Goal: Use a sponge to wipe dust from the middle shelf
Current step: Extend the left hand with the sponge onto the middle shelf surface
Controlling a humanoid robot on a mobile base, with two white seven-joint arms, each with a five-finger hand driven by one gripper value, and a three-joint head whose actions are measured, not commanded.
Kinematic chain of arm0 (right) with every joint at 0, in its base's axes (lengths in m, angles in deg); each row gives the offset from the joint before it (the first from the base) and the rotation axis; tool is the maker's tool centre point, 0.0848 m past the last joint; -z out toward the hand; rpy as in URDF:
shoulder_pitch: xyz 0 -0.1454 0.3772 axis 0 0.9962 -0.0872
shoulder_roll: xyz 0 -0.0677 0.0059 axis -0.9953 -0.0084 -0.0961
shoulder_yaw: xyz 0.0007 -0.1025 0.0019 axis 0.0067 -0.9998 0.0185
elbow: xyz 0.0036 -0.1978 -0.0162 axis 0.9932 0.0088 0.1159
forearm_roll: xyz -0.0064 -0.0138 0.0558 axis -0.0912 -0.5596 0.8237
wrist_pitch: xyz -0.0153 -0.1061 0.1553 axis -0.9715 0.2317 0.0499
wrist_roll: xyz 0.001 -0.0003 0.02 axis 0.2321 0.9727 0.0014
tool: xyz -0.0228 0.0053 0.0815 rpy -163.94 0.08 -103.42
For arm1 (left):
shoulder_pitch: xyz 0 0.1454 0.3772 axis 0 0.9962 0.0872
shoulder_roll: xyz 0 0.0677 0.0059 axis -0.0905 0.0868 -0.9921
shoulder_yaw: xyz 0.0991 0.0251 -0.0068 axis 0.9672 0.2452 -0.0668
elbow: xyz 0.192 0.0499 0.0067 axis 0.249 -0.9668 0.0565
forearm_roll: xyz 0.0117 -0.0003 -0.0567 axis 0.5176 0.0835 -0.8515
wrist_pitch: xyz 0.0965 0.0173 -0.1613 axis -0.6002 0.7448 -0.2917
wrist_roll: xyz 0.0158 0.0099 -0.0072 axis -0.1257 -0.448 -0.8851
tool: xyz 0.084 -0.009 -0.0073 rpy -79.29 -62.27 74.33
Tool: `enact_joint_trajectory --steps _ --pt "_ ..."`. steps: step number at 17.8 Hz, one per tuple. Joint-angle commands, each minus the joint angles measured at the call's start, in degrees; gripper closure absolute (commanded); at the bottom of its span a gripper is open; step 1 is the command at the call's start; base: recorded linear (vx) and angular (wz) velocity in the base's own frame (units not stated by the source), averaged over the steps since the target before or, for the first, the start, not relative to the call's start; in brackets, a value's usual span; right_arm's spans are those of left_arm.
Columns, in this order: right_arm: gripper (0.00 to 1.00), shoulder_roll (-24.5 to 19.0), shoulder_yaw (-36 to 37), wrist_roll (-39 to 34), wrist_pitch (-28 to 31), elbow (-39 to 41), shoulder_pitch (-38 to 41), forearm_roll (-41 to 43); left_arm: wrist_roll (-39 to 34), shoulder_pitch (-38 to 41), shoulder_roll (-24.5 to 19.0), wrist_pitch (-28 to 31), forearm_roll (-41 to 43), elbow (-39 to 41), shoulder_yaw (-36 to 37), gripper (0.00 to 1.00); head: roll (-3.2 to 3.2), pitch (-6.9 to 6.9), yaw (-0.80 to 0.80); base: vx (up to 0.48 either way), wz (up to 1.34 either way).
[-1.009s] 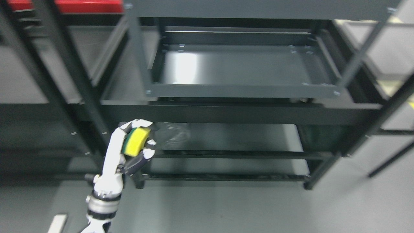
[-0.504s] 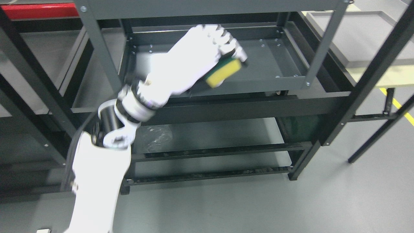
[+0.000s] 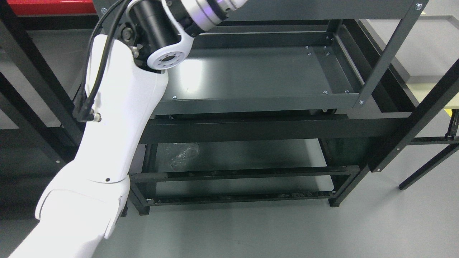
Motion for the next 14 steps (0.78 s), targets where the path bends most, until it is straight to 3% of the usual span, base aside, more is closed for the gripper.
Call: enact_joint_trajectory --steps 1,4,8,12,14 --pt "0.0 1.0 0.0 0.0 -0.02 1.0 0.01 0.0 -3.59 -5.47 -0.99 1.72 2.88 -15.68 23.0 1.0 0.0 0.0 0.0 0.047 -0.09" --pt "0.0 1.0 0.0 0.0 -0.02 1.0 0.1 0.0 -4.21 -4.86 -0.99 1.72 2.96 -19.11 22.67 1.0 0.0 0.0 0.0 0.053 -0.12" --pt "0.0 1.0 0.0 0.0 -0.02 1.0 0.01 0.0 -4.21 -0.13 -0.99 1.11 3.23 -18.51 15.13 1.0 0.0 0.0 0.0 0.068 -0.08" --pt "0.0 1.0 0.0 0.0 -0.02 1.0 0.01 0.0 -2.73 3.4 -0.99 -0.46 3.05 -9.22 9.93 1.0 0.0 0.0 0.0 0.076 0.0" --pt "0.0 1.0 0.0 0.0 -0.02 1.0 0.1 0.0 2.87 5.5 -1.39 -4.15 2.96 -3.42 5.2 1.0 0.0 0.0 0.0 0.084 0.01"
